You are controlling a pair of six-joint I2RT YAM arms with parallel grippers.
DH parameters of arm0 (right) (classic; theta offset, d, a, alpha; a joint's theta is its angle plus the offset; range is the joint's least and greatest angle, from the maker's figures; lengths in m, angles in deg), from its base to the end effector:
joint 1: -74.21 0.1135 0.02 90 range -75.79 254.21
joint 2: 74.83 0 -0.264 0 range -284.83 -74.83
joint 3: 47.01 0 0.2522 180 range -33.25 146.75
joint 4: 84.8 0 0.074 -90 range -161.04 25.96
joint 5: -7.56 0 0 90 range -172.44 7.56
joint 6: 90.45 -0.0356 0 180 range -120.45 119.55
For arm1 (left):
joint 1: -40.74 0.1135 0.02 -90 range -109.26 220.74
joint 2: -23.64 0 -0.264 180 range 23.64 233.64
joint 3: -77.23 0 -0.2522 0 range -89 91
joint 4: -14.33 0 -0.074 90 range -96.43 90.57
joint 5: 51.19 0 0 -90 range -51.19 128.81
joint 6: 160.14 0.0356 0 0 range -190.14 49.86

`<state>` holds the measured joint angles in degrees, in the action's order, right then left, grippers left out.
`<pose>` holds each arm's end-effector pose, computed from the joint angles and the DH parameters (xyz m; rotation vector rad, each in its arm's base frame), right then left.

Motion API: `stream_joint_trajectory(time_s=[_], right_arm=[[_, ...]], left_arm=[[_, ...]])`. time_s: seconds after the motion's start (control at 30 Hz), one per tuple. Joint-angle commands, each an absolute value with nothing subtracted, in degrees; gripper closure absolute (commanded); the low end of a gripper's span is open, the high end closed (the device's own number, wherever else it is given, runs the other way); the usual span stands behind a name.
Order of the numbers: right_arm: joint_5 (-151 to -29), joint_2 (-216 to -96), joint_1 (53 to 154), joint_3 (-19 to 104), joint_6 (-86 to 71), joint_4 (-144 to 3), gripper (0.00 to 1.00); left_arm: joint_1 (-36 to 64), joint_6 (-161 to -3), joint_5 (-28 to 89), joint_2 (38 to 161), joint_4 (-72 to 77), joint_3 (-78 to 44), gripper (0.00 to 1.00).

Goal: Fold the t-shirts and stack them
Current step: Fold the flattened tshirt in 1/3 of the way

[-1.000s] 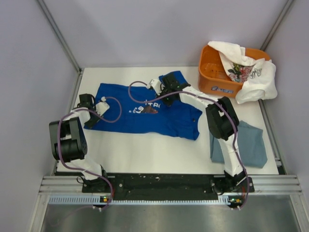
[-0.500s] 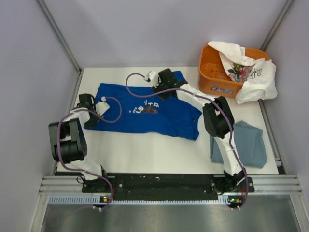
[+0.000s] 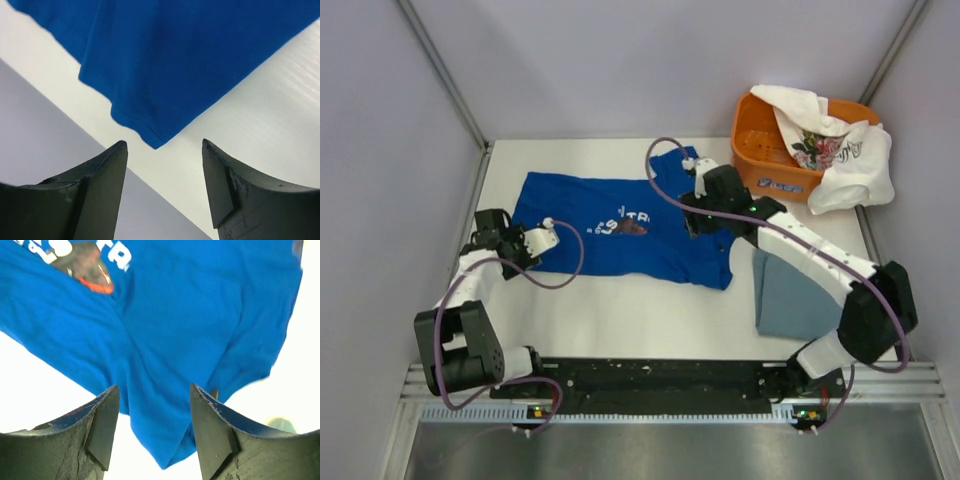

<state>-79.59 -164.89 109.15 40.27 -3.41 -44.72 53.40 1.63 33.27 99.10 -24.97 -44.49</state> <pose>0.2900 0.2004 0.2907 -0.6185 2.2504 0.2757 0.2497 0.0526 0.2033 1.3213 2.2530 0.4349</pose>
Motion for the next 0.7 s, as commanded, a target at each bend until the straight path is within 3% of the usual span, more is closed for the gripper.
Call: stream_joint_trajectory(time_s=[0.0,0.33,0.47,0.5,0.6,0.67], right_arm=[[-80.07,-156.5,106.99,27.33,-19.86,-43.53,0.42],[-84.81,-153.05,103.83,10.88,-27.08,-53.54,0.42],[-87.18,-155.77,103.3,9.12,-27.25,-55.75,0.5],[-87.97,-156.3,103.04,8.59,-27.34,-56.1,0.56],[-89.38,-155.61,101.81,6.05,-28.83,-57.59,0.86],[-89.74,-153.24,100.93,4.03,-29.98,-58.38,1.0]], left_arm=[[53.83,9.66,28.87,99.83,-23.52,-45.77,0.34],[53.74,10.9,34.59,108.98,-17.19,-46.02,0.36],[53.74,10.72,35.03,109.68,-14.29,-47.78,0.41],[53.74,10.72,35.03,109.77,-14.03,-48.04,0.45],[53.74,10.72,34.59,109.86,-13.58,-48.92,0.66],[53.74,10.37,34.59,110.04,-14.02,-49.1,0.92]])
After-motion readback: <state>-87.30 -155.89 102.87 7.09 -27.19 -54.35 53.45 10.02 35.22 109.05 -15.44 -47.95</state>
